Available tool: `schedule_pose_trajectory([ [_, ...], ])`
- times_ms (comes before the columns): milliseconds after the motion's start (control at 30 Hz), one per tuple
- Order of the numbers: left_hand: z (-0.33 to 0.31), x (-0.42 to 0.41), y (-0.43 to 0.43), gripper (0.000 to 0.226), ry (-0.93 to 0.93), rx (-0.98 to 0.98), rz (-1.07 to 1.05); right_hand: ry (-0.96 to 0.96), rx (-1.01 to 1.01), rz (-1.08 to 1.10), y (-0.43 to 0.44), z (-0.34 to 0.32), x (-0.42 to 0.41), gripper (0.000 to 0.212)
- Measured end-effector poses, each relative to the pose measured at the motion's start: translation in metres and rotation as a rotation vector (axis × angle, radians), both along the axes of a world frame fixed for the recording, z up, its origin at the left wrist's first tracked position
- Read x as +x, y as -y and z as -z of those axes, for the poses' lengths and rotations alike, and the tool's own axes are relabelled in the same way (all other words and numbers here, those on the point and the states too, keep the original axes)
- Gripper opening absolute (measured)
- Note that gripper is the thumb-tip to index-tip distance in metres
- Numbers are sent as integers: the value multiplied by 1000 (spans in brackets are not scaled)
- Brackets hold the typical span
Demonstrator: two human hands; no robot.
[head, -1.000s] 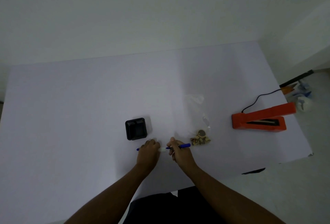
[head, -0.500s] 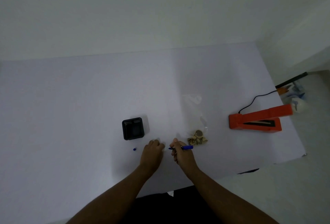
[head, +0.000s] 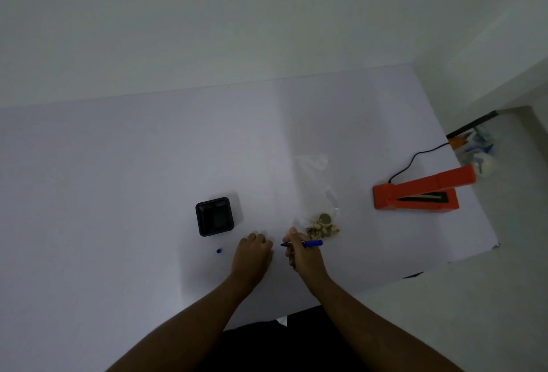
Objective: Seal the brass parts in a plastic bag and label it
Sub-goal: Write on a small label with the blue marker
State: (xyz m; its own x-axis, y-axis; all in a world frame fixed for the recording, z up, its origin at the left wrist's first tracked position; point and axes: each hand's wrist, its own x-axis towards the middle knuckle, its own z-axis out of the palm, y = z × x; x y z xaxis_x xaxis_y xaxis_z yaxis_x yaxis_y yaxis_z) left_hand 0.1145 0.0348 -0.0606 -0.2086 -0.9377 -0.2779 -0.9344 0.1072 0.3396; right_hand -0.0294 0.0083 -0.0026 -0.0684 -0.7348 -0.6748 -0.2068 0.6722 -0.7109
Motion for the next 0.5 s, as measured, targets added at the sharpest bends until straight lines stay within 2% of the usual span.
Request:
schedule_pose_trajectory([
  [300,-3,4,-3,16,29,-82,32,17,-13,-4,-3,1,7,40],
  [433,-7,4,-2,16,-24,-75,-23,-113,-121,-112,-3,-1,5,15],
  [500,-13,3,0,17,-48,-84,-45,-137,-122,-116,-3,2,6,9],
])
